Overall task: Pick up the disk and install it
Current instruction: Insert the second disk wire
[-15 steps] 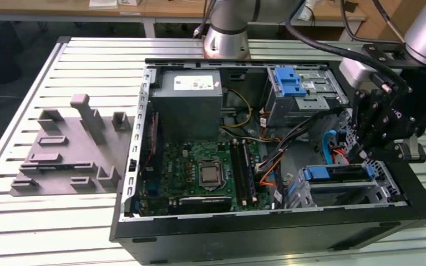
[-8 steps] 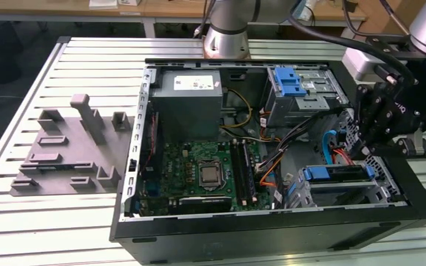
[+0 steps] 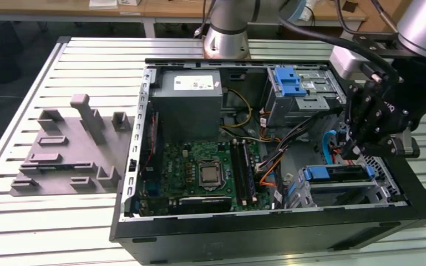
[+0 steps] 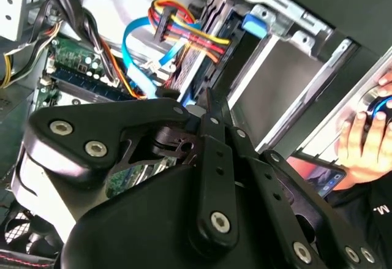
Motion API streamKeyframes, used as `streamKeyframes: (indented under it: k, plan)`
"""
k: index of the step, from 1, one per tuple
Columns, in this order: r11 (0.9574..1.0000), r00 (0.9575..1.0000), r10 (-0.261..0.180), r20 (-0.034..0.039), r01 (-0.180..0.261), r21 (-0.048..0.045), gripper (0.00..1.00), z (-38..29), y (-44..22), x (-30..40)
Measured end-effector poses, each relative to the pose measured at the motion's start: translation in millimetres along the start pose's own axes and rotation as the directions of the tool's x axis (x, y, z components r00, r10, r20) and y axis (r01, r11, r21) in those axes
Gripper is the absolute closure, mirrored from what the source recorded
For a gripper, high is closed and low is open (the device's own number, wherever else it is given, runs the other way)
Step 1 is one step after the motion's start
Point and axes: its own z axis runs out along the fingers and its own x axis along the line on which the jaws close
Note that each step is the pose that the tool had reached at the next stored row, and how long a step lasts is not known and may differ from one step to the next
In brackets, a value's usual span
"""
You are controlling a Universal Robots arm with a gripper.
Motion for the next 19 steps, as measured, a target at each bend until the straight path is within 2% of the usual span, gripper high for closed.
streamKeyframes:
  k: [5, 13, 16, 19]
  plan:
    - [1.0000, 1.0000, 0.000, 0.0012, 0.000, 0.0000, 0.89, -6.9, 2.5, 0.1]
    - [1.0000, 1.0000, 0.001, 0.0022, -0.001, -0.0001, 0.89, -23.9, 7.0, -1.8]
    - [1.0000, 1.0000, 0.003, 0.0022, -0.003, -0.0002, 0.89, -25.9, 8.6, -5.7]
    - [1.0000, 1.0000, 0.004, 0.0020, -0.004, -0.0003, 0.89, -26.6, 9.3, -13.5]
